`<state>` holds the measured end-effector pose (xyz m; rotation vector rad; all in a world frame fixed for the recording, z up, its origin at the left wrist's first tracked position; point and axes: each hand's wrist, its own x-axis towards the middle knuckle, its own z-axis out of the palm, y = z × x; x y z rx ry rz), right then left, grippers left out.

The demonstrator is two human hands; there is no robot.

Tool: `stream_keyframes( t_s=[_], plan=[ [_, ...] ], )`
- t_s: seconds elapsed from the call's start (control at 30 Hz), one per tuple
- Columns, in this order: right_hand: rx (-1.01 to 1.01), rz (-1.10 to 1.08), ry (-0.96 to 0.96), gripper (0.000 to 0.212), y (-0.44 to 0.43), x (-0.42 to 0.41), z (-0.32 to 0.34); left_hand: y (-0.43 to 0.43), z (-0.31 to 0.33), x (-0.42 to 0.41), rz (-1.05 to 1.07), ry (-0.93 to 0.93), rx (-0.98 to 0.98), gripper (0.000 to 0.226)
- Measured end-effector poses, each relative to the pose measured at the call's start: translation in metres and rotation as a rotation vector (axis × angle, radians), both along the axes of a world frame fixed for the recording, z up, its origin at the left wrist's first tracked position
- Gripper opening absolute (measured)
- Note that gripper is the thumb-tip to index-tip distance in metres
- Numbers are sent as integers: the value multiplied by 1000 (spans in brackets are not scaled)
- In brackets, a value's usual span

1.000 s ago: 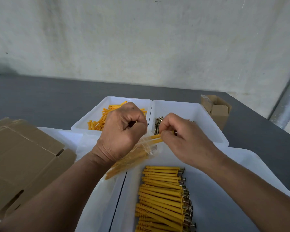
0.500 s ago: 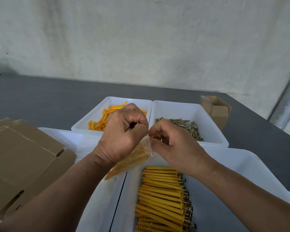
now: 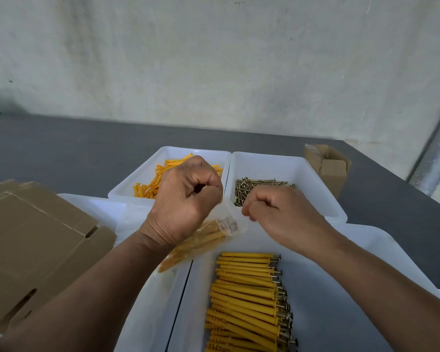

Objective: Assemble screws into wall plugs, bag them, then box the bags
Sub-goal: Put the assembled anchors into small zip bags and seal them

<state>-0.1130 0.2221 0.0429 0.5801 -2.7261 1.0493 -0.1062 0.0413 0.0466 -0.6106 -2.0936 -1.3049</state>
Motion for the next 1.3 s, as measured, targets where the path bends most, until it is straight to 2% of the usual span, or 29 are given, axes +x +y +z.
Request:
stream_keyframes(
  t_s=[0.07,0.17,0.23,0.37,0.47,0.73,1.03,1.23,1.3],
  plan=[
    [220,52,-145,24,7,1,1,0,-1,0,0,1,-7,14],
    [492,142,-262,17,12,7,-1,1,-1,-1,-21,-3,-8,15],
    [579,168,-358,15,13,9,0,1,-1,-2,-24,-12,2,15],
    [720,212,-570,33,11,13,-1,-1,-1,-2,-28,-10,6,13],
    [805,221,-649,41,8,15,-5,0,-2,-2,-22,-14,0,15],
    [900,245,-642,43,2,15,-18,1,-3,-2,-25,-32,-2,14],
    [880,246,-713,43,-3,13,-23,0,-2,-1,-9,-54,-4,13],
    [895,247,-663,40,-4,14,-22,0,-3,-2,-9,-73,4,13],
    [904,251,-647,33,-5,14,-22,0,-3,-2,-7,-76,2,13]
  ],
)
